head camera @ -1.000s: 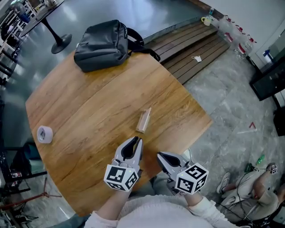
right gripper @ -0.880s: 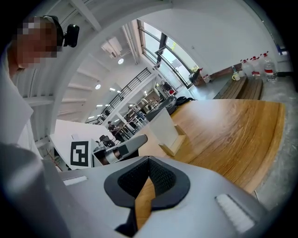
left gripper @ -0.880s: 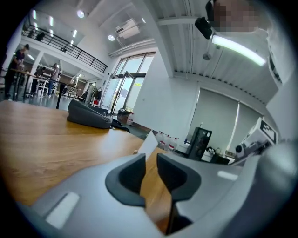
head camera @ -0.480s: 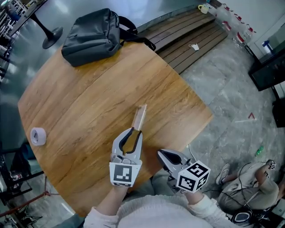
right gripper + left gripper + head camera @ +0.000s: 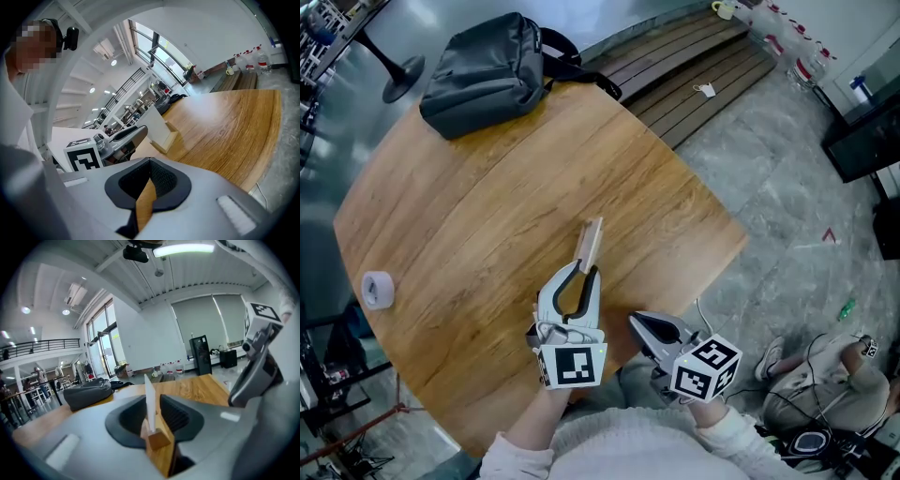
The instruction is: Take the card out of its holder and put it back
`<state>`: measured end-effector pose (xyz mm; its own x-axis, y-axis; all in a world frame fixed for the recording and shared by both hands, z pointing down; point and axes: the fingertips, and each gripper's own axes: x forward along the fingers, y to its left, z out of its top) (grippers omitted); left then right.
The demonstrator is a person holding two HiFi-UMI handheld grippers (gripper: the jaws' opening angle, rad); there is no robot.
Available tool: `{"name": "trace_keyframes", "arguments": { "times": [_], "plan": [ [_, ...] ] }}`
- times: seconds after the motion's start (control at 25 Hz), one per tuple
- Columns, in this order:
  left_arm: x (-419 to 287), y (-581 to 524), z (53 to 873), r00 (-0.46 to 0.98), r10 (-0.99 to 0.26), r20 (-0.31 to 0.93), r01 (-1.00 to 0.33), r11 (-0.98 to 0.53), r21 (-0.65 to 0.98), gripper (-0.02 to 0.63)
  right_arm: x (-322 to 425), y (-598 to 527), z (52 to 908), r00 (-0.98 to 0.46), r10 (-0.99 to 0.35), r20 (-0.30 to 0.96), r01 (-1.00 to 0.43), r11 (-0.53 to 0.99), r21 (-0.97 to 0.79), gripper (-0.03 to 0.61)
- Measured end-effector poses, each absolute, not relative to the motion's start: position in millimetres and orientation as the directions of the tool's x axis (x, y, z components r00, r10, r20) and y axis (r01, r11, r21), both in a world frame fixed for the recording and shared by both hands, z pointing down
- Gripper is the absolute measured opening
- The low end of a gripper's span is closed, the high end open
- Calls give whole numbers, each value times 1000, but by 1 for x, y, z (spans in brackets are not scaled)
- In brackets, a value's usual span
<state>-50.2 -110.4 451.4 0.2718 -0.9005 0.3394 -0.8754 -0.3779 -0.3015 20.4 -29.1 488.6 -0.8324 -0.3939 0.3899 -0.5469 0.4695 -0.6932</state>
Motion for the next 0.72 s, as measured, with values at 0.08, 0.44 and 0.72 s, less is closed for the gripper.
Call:
{"name": "trace_keyframes", "arguments": {
  "times": [0.08, 0.44, 0.72],
  "plan": [
    [-53, -113, 451, 246, -910, 333, -889, -349, -296, 78, 21, -29, 488, -833, -394, 389, -546, 470, -693, -3],
    [-52, -113, 449, 224, -921, 320, -899, -322, -298, 26, 20, -31, 487, -835, -394, 384, -542, 468, -698, -3],
    [-55, -116, 444, 213, -935, 284, -893, -304, -332, 21, 20, -29, 484, -840, -381, 385, -536, 475, -698, -3]
  ]
}}
